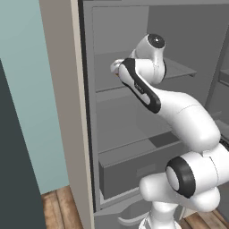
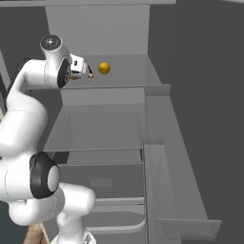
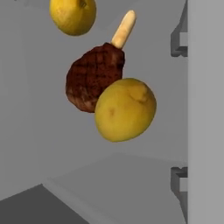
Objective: Place one lemon and one steak in each tupperware on the nearby counter, to pack two identical lunches.
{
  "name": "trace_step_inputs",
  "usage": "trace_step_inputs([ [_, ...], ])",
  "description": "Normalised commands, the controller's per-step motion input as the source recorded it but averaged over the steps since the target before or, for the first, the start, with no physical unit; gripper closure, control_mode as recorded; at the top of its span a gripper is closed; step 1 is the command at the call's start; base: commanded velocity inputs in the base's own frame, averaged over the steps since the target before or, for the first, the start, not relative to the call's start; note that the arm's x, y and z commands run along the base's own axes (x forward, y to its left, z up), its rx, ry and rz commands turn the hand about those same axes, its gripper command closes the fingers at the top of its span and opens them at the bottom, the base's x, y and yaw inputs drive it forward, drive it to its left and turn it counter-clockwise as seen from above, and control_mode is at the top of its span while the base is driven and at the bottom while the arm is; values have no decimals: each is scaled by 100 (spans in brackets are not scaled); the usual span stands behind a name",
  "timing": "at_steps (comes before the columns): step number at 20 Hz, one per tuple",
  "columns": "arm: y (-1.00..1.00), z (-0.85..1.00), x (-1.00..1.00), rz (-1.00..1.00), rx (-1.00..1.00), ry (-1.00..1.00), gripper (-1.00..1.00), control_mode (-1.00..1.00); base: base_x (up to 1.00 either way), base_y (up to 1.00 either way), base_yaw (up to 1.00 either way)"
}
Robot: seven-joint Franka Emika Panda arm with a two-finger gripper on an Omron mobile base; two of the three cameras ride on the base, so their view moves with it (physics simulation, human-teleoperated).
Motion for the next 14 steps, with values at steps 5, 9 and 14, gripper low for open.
trace_step_inputs([
  [5, 3, -8, 36, -3, 0, 0, -100, -100, 0, 0, 0],
  [9, 0, -8, 35, -3, 0, 0, -100, -100, 0, 0, 0],
  [14, 0, -9, 33, -3, 0, 0, -100, -100, 0, 0, 0],
])
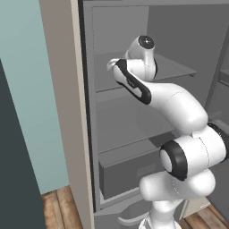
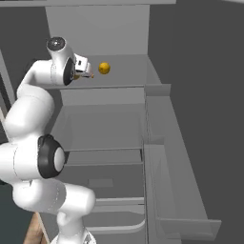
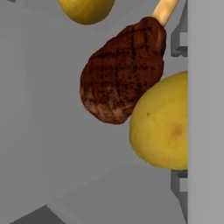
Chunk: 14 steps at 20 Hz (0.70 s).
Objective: Place one lemon and one steak in each tupperware on the nearby counter, to pack two identical lunches.
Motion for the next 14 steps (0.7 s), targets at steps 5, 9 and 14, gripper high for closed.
trace_step_inputs([
  [5, 1, -14, 11, -5, 0, 4, -100, -100, 0, 0, 0],
  [9, 5, -20, 0, -8, 0, 6, 100, -100, 0, 0, 0],
  [14, 4, -21, 0, -9, 0, 7, 100, -100, 0, 0, 0],
])
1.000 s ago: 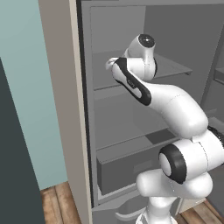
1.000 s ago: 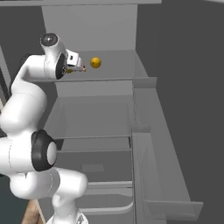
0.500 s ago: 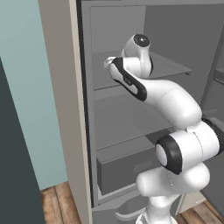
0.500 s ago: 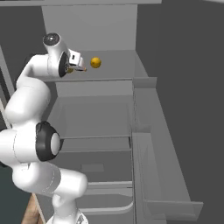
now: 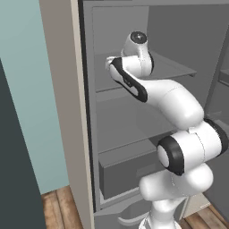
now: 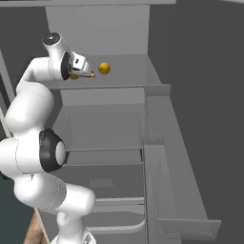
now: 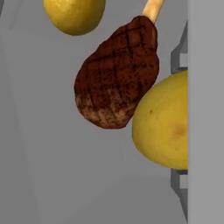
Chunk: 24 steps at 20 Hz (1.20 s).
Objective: Place one lemon and one steak in each tupperware on the nearby counter, to pack two identical lunches.
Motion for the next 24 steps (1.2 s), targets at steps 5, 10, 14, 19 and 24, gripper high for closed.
trace_step_inputs([
  [5, -5, -5, -16, -9, 0, 1, 100, -100, 0, 0, 0],
  [10, -37, -4, -91, -5, 0, 0, 100, -100, 0, 0, 0],
  [14, -56, -1, -99, 0, 2, -5, 100, -100, 0, 0, 0],
  [19, -42, -1, -100, 1, 4, -7, 100, -100, 0, 0, 0],
  [24, -1, -16, -92, 6, 0, 0, 100, -100, 0, 0, 0],
])
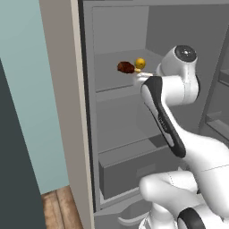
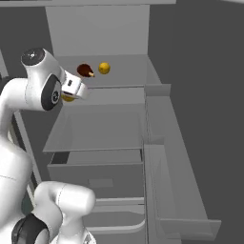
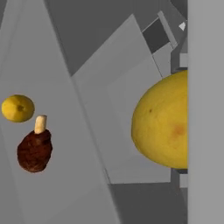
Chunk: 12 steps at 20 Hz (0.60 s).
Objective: Place one lemon and one steak in each tupperware on the nearby counter, to pack two identical lunches.
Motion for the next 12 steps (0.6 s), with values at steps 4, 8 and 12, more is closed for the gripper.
trace_step_inputs([
  [4, -2, -16, -72, 9, 0, 0, 100, -100, 0, 0, 0],
  [8, -3, -7, -34, 6, 0, 0, 100, 100, -40, 0, 4],
  [12, 0, 0, 0, 0, 0, 0, 100, 100, -97, 0, 6],
])
